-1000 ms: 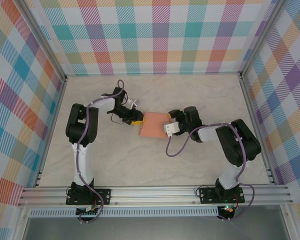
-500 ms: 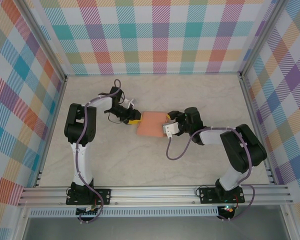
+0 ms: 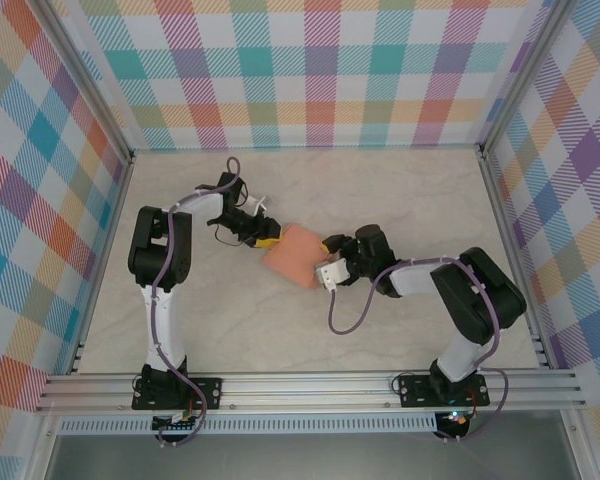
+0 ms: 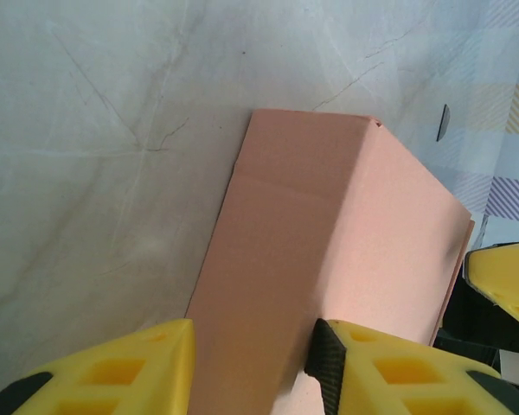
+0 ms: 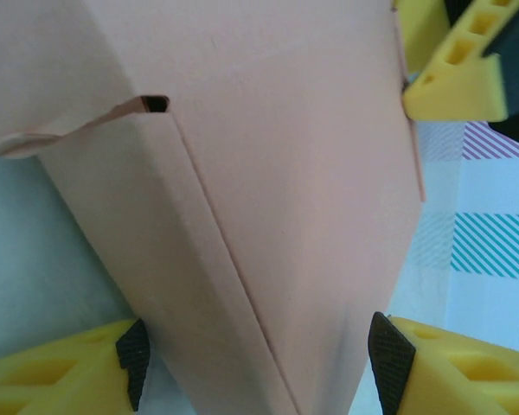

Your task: Fold the paper box

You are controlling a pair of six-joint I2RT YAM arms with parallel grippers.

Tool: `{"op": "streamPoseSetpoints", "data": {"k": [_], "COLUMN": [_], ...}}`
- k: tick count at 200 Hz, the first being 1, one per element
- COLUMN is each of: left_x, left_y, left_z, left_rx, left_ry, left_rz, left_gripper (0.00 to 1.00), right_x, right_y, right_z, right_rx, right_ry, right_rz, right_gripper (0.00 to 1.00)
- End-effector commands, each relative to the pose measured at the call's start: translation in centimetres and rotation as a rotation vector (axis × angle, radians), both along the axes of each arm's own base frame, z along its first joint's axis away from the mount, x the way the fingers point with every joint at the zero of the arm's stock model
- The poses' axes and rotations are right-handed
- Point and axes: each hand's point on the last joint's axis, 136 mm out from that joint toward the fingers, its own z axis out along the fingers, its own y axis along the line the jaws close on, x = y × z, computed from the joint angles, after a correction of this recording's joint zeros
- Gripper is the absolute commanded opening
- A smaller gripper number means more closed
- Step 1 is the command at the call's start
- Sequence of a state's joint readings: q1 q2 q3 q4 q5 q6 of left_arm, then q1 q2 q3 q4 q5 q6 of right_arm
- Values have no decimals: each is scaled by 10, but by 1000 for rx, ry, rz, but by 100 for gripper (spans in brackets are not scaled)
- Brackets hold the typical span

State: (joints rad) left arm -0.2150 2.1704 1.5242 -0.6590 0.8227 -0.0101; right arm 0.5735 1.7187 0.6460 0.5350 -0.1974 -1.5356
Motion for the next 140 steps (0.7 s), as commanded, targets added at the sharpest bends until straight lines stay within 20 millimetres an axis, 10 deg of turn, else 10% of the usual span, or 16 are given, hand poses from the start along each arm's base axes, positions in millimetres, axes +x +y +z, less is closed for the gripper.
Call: {"op": "streamPoseSetpoints", "data": {"k": [1,71,140], "left_x": [-19,-8,38], "left_y": [5,14,51], "left_z": [-32,-13,74], "left_rx": [70,46,-56], "left_ry": [98,59,-174], "left_rz": [-20,10,153], "left_gripper": [42,45,57], "right_x": [5,-6,-20], "right_y": [24,21,12], "right_z": [22,39,50], "right_rx": [74,135,241], "right_ry": [-115,-27,180], "right_rz": [53,11,-79], "right_gripper": [69,52,43]}}
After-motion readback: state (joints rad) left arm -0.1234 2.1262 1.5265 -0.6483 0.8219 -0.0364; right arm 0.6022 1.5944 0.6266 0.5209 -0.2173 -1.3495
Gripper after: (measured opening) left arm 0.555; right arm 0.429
